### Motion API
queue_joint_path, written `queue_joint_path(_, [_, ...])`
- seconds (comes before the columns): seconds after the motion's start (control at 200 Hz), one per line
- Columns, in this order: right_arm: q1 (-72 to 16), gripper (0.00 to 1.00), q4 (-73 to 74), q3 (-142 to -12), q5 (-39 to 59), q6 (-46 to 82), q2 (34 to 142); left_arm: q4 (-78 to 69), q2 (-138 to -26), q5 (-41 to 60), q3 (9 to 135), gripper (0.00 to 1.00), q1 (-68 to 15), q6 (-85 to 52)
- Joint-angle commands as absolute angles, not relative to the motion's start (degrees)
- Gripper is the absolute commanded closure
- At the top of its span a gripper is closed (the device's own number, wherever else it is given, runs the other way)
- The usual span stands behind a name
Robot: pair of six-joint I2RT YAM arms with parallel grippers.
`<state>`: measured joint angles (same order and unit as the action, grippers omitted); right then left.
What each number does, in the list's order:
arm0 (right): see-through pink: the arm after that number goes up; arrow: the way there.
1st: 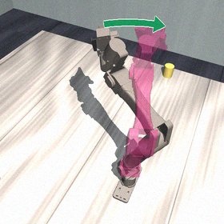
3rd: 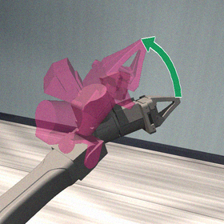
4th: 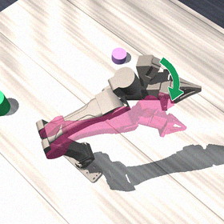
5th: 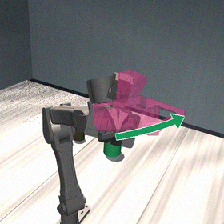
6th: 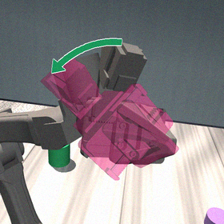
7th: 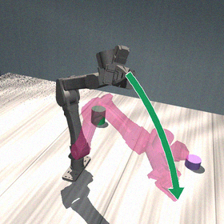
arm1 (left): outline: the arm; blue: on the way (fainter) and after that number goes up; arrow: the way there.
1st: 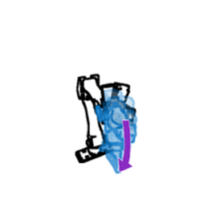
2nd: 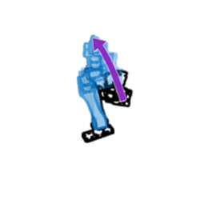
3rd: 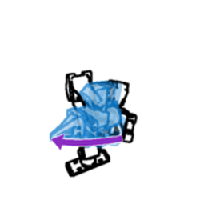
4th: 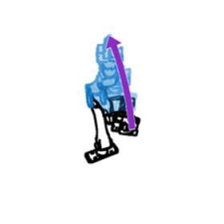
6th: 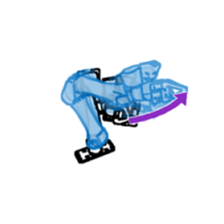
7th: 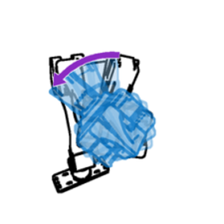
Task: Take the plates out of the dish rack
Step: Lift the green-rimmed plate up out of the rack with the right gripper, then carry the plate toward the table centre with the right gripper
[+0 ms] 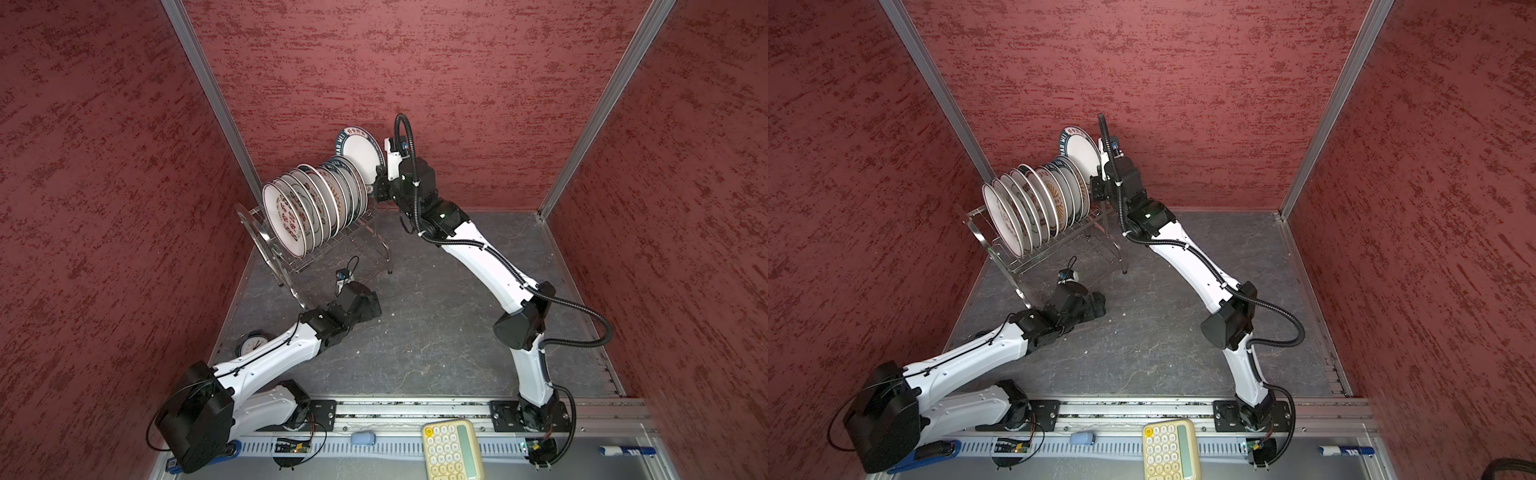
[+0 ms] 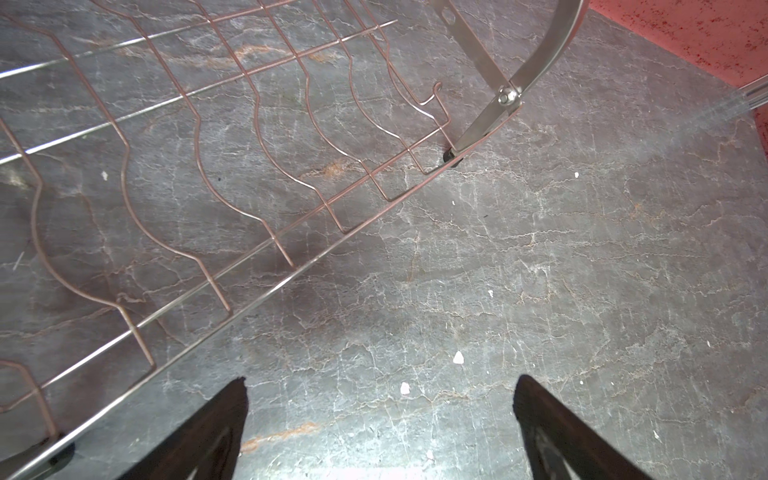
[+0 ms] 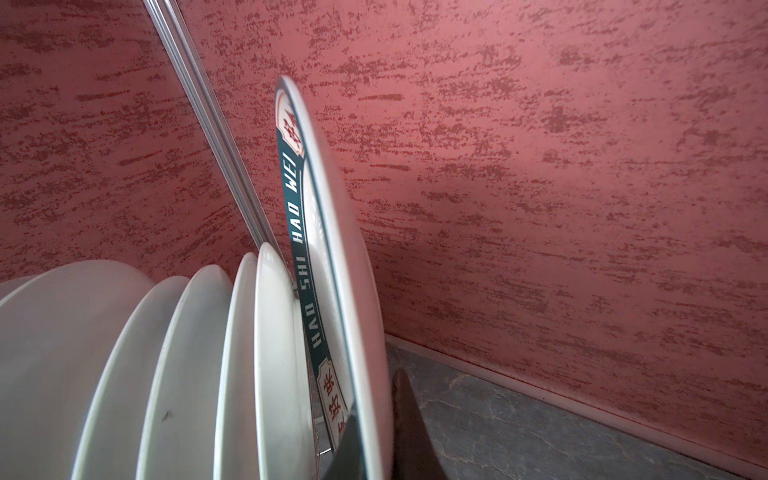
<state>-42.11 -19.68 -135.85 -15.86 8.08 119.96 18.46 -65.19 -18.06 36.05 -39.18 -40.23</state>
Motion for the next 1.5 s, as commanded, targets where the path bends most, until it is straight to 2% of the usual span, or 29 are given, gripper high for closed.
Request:
queue_joint_path(0.0, [-41.92,1.0,-11.5,-134.84,-20.47,7.13,115.04,18.68,-64.78,-19.15,36.76,0.01,-39.31,-40.45])
queue_joint_path(0.456, [-41.92,1.0,-6.78,-138.17,-27.07,0.37,114.48,18.9,-64.34,-18.14,37.19,0.01,-39.29,-41.92])
queue_joint_path(0.756, [-41.76,1.0,-1.75,-135.19,-35.87,-9.03,110.3,18.46,-63.11,-16.33,37.14,0.01,-39.19,-41.37])
queue_joint_path(0.887, [-40.94,1.0,-2.94,-127.2,-40.52,-9.46,104.92,17.03,-62.97,-15.17,36.92,0.01,-39.2,-39.91])
queue_joint_path(1.097, [-36.59,1.0,-6.13,-102.94,-42.54,-0.56,90.07,17.15,-63.3,-15.47,38.13,0.0,-40.96,-37.39])
queue_joint_path(1.257, [-31.24,1.0,-17.25,-88.18,-36.87,11.5,78.2,16.84,-64.2,-13.62,38.96,0.0,-41.81,-37.62])
queue_joint_path(1.493, [-22.93,1.0,-31.85,-71.97,-13.55,24.56,64.74,11.91,-65.72,-7.96,39.06,0.01,-44.18,-37.1])
